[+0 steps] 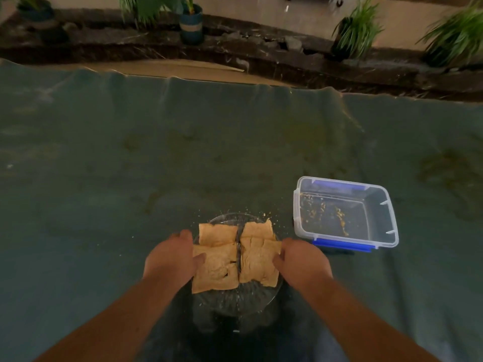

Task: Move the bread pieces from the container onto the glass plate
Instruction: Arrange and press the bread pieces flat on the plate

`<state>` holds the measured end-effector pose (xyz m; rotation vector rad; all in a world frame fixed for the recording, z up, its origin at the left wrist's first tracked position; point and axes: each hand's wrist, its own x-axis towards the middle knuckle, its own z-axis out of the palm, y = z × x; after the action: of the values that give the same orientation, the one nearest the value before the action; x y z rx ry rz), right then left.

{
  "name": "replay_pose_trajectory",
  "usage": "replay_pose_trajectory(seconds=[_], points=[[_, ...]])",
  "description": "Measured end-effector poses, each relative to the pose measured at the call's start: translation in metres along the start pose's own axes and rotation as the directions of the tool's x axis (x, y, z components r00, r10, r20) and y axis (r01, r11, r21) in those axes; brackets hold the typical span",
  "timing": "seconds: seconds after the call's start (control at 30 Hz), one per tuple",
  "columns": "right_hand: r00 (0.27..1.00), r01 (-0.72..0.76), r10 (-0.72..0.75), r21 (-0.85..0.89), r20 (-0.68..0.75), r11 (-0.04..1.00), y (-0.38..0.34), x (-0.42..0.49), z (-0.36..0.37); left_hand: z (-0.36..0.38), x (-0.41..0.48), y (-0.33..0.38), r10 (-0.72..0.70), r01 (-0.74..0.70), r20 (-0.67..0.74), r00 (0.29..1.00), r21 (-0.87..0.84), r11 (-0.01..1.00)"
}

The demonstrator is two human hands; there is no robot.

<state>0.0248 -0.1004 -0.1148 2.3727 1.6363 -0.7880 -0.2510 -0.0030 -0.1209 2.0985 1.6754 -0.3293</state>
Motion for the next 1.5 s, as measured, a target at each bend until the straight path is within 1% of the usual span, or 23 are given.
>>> replay_pose_trajectory(seconds=[0.07,0.13,0.2,0.3,0.4,0.5,0.57,0.63,0.67,0.8,0.87,0.97,1.07,1.1,1.17,1.2,1.27,1.37,1.5], points=[[0.981,0.175,-0.176,-0.018,-0.082,0.984,-0.008,0.004,0.0,0.002,0.003,0.009,0.17,-0.169,-0.019,0.985,0.039,0.985],[0.95,0.287,-0.293,-0.069,-0.109,0.955,-0.019,0.011,0.004,0.003,0.006,0.022,0.286,-0.287,0.025,0.958,0.122,0.95],[0.946,0.305,-0.318,-0.152,-0.068,0.94,-0.029,0.02,0.007,0.004,0.01,0.034,0.321,-0.329,0.07,0.944,0.229,0.916],[0.957,0.285,-0.287,-0.267,0.031,0.921,-0.037,0.032,0.012,0.008,0.013,0.046,0.317,-0.346,0.14,0.938,0.344,0.873],[0.96,0.271,-0.281,-0.288,0.009,0.918,-0.039,0.036,0.013,0.012,0.016,0.052,0.308,-0.34,0.145,0.94,0.379,0.861],[0.943,0.315,-0.33,-0.225,-0.031,0.922,-0.04,0.039,0.011,0.013,0.019,0.053,0.316,-0.341,0.13,0.94,0.276,0.899],[0.936,0.351,-0.352,-0.105,0.017,0.93,-0.04,0.041,0.006,0.011,0.022,0.05,0.315,-0.333,0.132,0.94,0.143,0.932],[0.934,0.346,-0.346,0.009,0.087,0.938,-0.039,0.044,0.001,0.008,0.025,0.045,0.286,-0.289,0.162,0.944,-0.003,0.957],[0.932,0.342,-0.345,0.044,0.111,0.939,-0.037,0.045,-0.001,0.007,0.026,0.043,0.274,-0.27,0.188,0.943,-0.048,0.962],[0.903,0.363,-0.38,0.114,0.201,0.925,-0.038,0.043,0.0,0.01,0.024,0.038,0.271,-0.258,0.34,0.9,-0.084,0.962],[0.896,0.366,-0.383,0.114,0.225,0.924,-0.039,0.036,0.006,0.018,0.019,0.036,0.262,-0.252,0.366,0.893,-0.077,0.965],[0.903,0.397,-0.394,0.02,0.169,0.918,-0.036,0.022,0.017,0.027,0.01,0.034,0.282,-0.298,0.337,0.898,-0.005,0.954],[0.885,0.465,-0.463,-0.144,0.052,0.873,-0.032,0.01,0.024,0.03,0.003,0.033,0.372,-0.411,0.233,0.898,0.143,0.901],[0.883,0.462,-0.469,-0.162,-0.002,0.872,-0.03,0.006,0.026,0.031,0.002,0.032,0.414,-0.446,0.182,0.892,0.196,0.873],[0.885,0.443,-0.456,-0.138,-0.087,0.886,-0.028,0.001,0.031,0.034,0.0,0.031,0.469,-0.475,0.087,0.879,0.25,0.844],[0.89,0.435,-0.446,-0.114,-0.099,0.893,-0.027,0.0,0.034,0.036,-0.001,0.03,0.474,-0.472,0.058,0.879,0.245,0.847],[0.903,0.419,-0.425,-0.096,-0.065,0.903,-0.025,-0.001,0.039,0.042,-0.002,0.03,0.447,-0.451,0.065,0.892,0.199,0.87],[0.911,0.407,-0.411,-0.141,-0.003,0.903,-0.023,0.004,0.046,0.048,0.0,0.033,0.405,-0.416,0.098,0.909,0.151,0.897],[0.922,0.382,-0.387,-0.156,-0.003,0.911,-0.026,0.013,0.047,0.047,0.009,0.041,0.388,-0.395,0.07,0.919,0.149,0.907]])
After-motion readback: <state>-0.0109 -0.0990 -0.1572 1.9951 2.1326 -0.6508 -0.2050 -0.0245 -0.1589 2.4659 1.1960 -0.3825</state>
